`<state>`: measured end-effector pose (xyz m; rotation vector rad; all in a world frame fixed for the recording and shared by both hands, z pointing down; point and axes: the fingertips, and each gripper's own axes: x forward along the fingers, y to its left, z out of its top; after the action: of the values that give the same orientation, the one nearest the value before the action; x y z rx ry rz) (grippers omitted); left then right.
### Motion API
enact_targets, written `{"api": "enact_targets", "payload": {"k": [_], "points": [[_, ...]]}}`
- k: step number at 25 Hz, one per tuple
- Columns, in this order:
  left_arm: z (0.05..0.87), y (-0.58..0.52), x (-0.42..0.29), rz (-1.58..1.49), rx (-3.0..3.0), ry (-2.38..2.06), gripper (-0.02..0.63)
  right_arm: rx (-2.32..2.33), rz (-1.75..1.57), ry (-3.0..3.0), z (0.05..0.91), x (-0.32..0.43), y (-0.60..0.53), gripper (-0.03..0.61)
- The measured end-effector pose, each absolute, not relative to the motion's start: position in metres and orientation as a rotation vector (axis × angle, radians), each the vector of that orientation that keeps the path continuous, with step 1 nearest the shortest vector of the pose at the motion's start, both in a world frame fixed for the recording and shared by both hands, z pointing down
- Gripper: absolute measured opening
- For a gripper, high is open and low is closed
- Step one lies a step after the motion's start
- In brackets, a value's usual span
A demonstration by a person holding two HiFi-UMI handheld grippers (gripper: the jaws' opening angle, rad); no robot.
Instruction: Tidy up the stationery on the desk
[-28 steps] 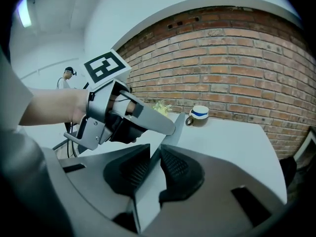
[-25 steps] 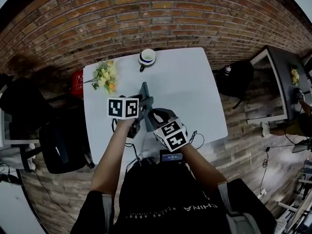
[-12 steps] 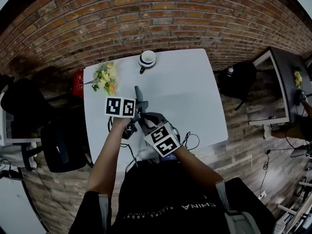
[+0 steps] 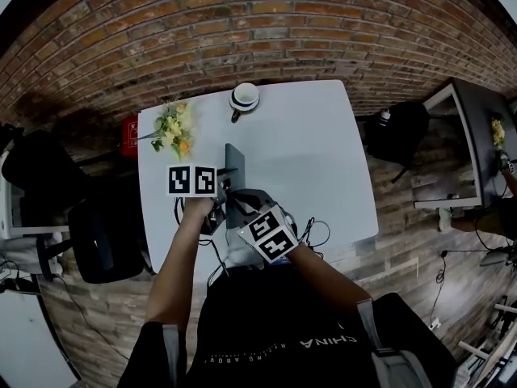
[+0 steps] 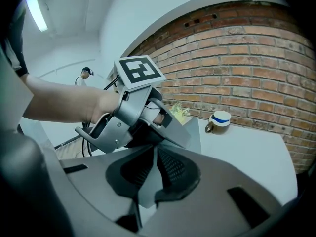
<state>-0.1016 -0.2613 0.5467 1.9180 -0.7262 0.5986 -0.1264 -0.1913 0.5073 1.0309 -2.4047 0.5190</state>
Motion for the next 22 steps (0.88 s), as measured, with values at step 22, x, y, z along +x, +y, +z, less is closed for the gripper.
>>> {"api": "enact_targets", "payload": {"k": [22], "points": [[0.535, -0.275, -0.061, 0.199, 1.812, -0.615, 0.077, 1.351, 0.71, -2.278, 0.525, 0.0, -0.215, 0.029]]}}
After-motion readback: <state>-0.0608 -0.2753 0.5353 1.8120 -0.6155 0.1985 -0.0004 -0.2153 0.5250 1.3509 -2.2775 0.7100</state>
